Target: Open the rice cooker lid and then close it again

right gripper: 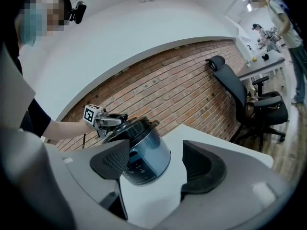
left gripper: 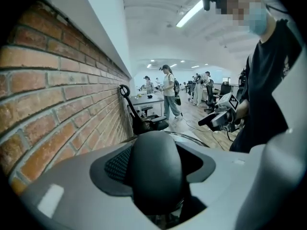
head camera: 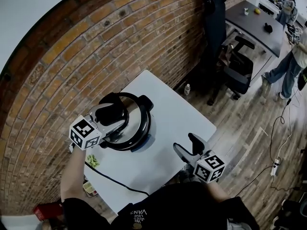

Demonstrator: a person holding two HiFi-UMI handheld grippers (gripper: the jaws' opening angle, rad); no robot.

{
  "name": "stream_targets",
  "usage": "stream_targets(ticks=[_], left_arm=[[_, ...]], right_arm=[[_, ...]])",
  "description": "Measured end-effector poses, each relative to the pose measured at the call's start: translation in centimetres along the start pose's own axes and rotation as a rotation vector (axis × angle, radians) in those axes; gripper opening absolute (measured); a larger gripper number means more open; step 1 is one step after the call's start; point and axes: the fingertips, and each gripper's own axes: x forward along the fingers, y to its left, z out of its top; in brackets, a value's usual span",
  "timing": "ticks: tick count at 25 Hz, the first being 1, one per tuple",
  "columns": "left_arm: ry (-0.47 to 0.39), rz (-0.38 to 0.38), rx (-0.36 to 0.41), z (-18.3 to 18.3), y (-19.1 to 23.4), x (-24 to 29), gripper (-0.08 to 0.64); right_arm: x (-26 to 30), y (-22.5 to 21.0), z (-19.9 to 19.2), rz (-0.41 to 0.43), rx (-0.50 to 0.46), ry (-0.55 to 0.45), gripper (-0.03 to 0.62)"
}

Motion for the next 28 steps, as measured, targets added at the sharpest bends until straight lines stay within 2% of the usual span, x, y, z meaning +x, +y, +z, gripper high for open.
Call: stream_targets(ticks=[7,12,28], left_arm=[[0.000,-0.019,0.011,0.08,-0.04,0.12,0.278],[0.010,-0.066,0.066,0.16,-0.58,0.42,0.278],[-0.002,-0.189,0.119,0.00,-0.58,0.35,0.278]], right_arm=[[0.04,-0.28,-0.16,-0.002,0.011,0.002,0.339],[0.31,0.02,-0.37,0.001,0.012,0.002,0.339],[-0.23,-0.17,-0.37,-0.011,0.005,0.004,0.337]])
